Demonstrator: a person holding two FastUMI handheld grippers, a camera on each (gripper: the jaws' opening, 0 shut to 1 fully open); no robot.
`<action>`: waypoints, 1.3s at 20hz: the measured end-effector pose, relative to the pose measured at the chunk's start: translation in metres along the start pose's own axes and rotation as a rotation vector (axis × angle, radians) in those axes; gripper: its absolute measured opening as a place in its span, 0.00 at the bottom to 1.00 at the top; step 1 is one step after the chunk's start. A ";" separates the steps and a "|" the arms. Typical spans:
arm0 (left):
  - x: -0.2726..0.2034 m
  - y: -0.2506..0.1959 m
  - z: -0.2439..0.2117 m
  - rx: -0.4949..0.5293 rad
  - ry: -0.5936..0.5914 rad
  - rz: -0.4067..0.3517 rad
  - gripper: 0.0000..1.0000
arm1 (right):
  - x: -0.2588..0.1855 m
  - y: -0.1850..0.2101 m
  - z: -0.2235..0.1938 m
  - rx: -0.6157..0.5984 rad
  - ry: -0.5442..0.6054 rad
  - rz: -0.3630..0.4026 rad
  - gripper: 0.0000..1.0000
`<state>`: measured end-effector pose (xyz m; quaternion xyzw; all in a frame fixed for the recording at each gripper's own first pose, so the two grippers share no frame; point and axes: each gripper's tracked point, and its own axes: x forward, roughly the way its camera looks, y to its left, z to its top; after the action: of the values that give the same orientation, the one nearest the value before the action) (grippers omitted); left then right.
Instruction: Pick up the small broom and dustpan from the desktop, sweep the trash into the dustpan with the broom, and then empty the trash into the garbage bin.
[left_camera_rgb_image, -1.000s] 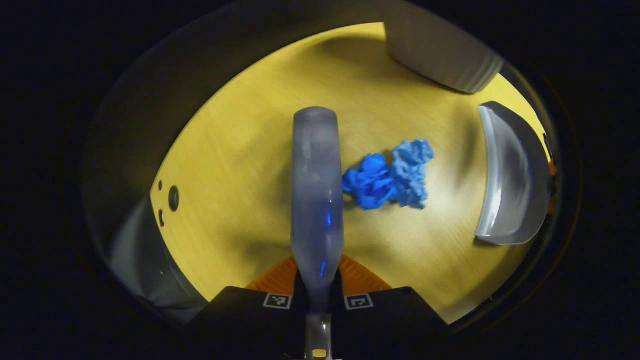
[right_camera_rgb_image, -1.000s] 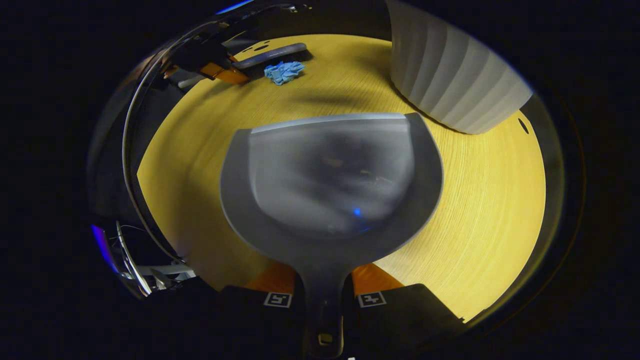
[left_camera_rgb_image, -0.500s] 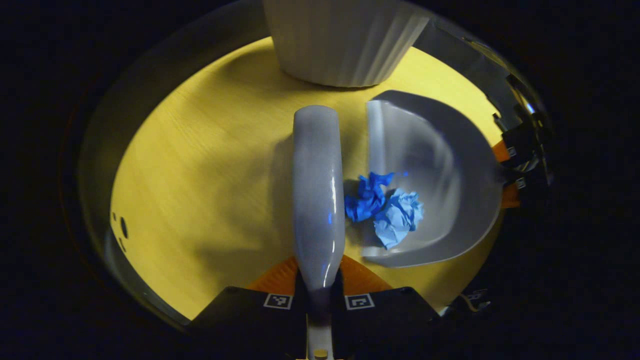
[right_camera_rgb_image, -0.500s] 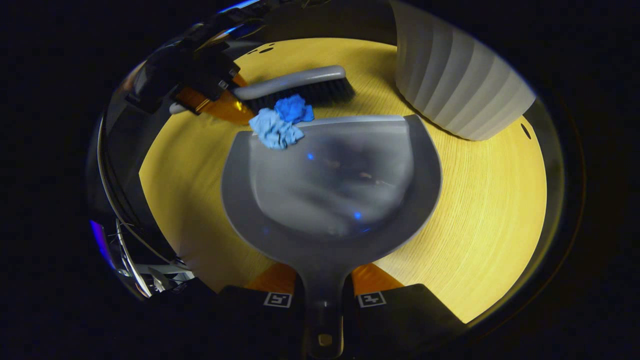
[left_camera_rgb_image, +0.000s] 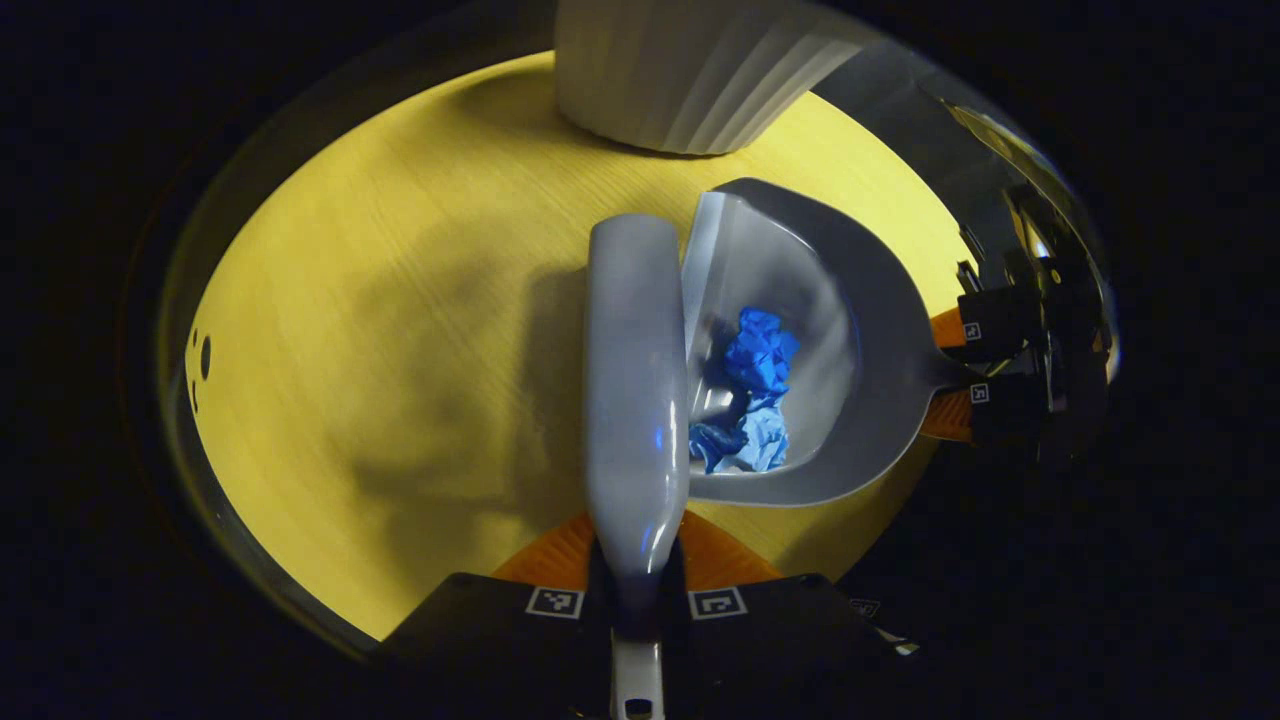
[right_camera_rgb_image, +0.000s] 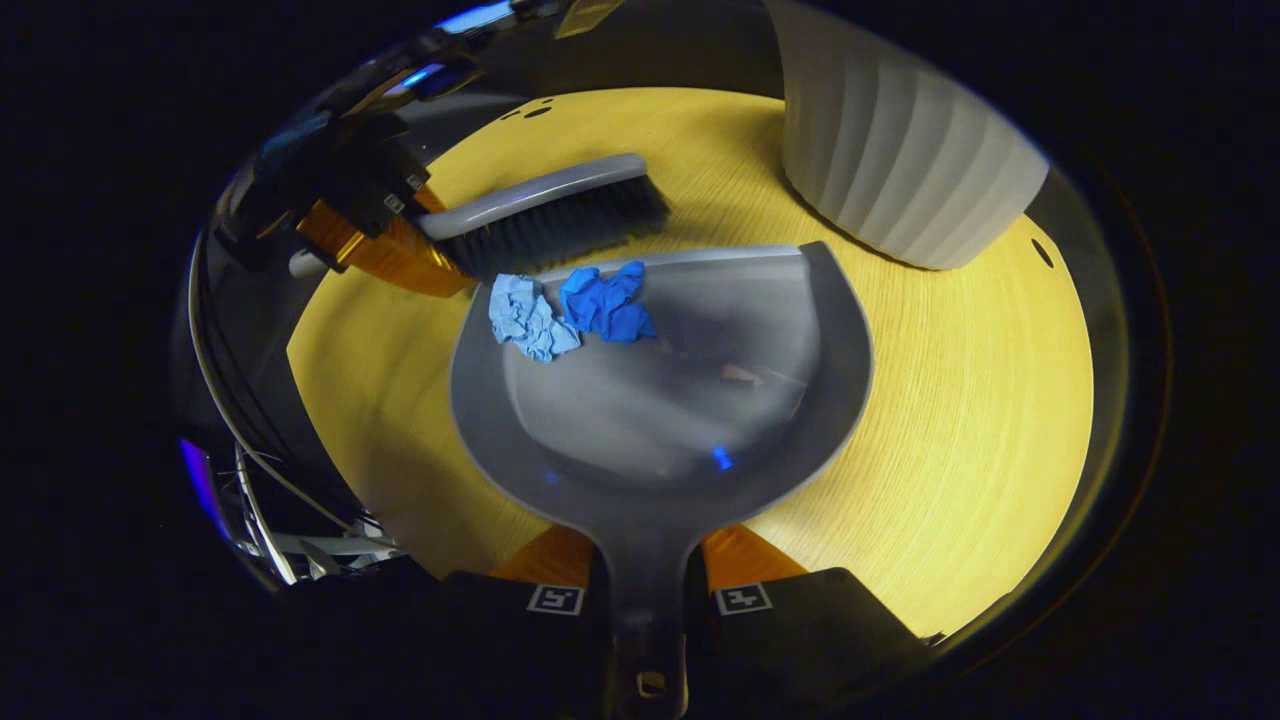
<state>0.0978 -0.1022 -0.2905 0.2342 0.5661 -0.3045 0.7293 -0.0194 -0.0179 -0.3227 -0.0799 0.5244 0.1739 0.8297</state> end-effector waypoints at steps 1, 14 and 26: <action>-0.002 0.006 -0.003 -0.030 -0.034 0.038 0.24 | -0.002 0.000 -0.001 0.018 -0.003 0.008 0.33; 0.069 -0.010 -0.108 -0.401 -0.173 0.124 0.24 | -0.139 -0.015 0.003 0.143 -0.114 0.005 0.33; 0.056 -0.037 -0.139 -0.400 -0.245 0.112 0.24 | -0.295 -0.085 0.057 0.241 -0.223 -0.071 0.33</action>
<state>-0.0137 -0.0426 -0.3792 0.0775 0.5087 -0.1716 0.8401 -0.0543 -0.1389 -0.0374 0.0217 0.4432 0.0881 0.8918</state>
